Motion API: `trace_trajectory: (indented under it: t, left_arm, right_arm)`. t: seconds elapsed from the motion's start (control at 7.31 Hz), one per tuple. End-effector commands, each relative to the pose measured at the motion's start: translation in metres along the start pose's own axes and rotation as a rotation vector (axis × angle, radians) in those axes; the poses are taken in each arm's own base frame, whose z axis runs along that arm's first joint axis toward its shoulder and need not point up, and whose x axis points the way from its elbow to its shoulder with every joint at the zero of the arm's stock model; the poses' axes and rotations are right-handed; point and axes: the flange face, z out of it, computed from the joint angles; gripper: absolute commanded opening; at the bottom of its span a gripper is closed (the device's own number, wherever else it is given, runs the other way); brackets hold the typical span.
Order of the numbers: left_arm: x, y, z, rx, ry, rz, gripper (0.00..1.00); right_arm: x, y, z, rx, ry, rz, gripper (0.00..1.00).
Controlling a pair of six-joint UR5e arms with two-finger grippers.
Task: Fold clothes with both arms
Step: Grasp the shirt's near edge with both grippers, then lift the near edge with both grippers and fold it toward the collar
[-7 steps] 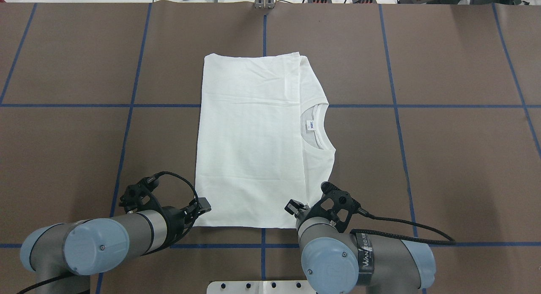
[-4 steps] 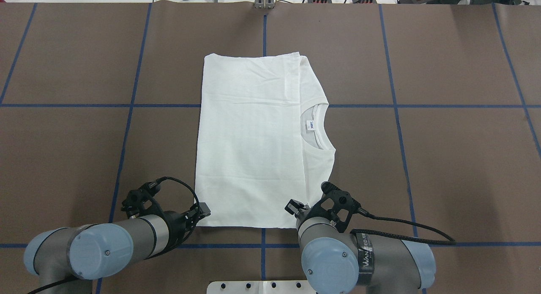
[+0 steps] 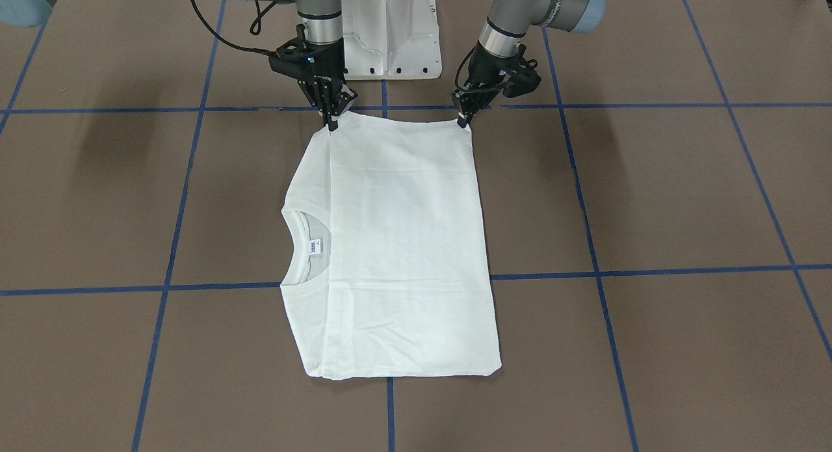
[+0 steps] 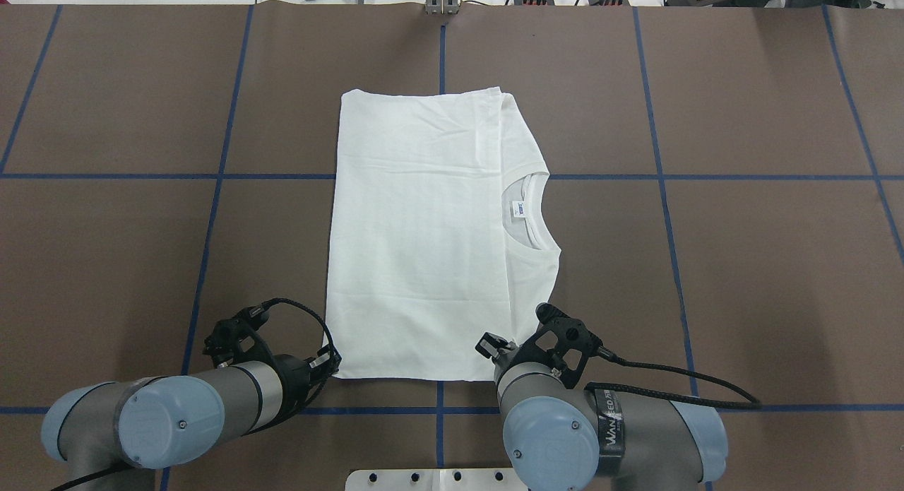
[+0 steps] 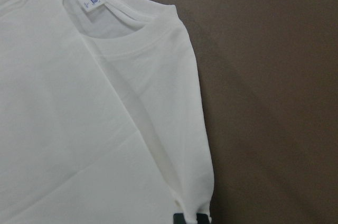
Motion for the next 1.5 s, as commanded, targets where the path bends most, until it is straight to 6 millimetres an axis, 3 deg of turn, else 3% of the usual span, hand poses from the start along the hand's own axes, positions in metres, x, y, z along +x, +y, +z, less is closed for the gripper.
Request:
trace_trajectory:
  t: [0.0, 0.27, 0.55, 0.68, 0.82, 0.96, 1.09, 1.23, 1.37]
  left_arm:
    - [0.019, 0.005, -0.030, -0.029, 0.061, -0.010, 0.00]
    - [0.029, 0.034, -0.067, -0.092, 0.083, 0.001, 0.00]
    - [0.049, 0.045, -0.136, -0.142, 0.105, 0.001, 0.00]
    - [0.052, 0.045, -0.141, -0.146, 0.116, -0.001, 0.00]
    - [0.058, 0.041, -0.142, -0.138, 0.130, 0.003, 0.00]
    - [0.067, 0.025, -0.145, -0.105, 0.153, 0.036, 0.00]
    - [0.091, 0.007, -0.147, -0.068, 0.194, 0.144, 0.00]
    - [0.098, -0.013, -0.147, -0.074, 0.183, 0.193, 0.00]
    - [0.106, -0.037, -0.132, -0.067, 0.161, 0.201, 0.00]
  right_arm:
    - [-0.003, -0.002, -0.011, -0.011, -0.018, 0.007, 0.00]
    - [0.024, 0.008, -0.040, -0.064, -0.037, 0.018, 0.00]
    - [0.035, 0.001, -0.090, -0.104, -0.069, 0.021, 0.00]
    - [0.033, -0.012, -0.120, -0.111, -0.073, 0.023, 0.00]
    - [0.026, -0.018, -0.126, -0.111, -0.087, 0.036, 0.00]
    - [0.012, -0.032, -0.125, -0.091, -0.103, 0.050, 0.00]
    - [-0.008, -0.052, -0.114, -0.056, -0.106, 0.050, 0.00]
    - [-0.028, -0.074, -0.104, -0.055, -0.086, 0.029, 0.00]
    - [-0.038, -0.093, -0.092, -0.044, -0.064, 0.031, 0.00]
